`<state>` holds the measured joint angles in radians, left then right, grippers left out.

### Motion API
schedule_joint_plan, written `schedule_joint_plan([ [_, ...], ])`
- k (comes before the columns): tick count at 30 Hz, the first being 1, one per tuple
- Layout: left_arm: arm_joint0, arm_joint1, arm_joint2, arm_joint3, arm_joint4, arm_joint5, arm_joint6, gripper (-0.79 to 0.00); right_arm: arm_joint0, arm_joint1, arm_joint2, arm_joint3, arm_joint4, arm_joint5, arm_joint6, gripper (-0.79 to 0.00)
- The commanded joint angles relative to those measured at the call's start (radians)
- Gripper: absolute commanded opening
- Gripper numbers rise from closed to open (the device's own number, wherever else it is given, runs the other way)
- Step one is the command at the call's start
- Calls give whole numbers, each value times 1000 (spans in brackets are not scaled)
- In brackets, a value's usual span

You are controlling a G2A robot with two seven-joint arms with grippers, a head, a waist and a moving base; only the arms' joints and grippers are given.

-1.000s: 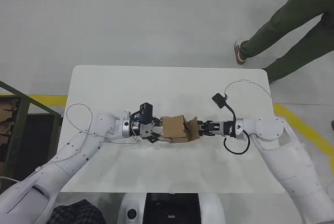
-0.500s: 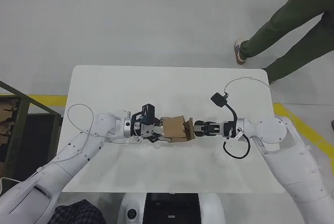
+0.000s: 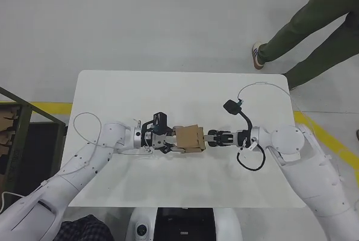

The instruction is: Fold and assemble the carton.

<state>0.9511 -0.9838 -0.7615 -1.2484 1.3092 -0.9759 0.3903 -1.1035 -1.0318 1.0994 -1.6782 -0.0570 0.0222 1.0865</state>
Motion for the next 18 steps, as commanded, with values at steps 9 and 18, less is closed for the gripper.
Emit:
schedule_joint_plan([
  [9,12,-1,-24,-2,9,-12,16,-425,4,0,1,27,17,18,-21,-711],
  [18,21,-2,-42,-5,16,-21,25,-425,-2,3,8,20,28,9,-17,-653],
])
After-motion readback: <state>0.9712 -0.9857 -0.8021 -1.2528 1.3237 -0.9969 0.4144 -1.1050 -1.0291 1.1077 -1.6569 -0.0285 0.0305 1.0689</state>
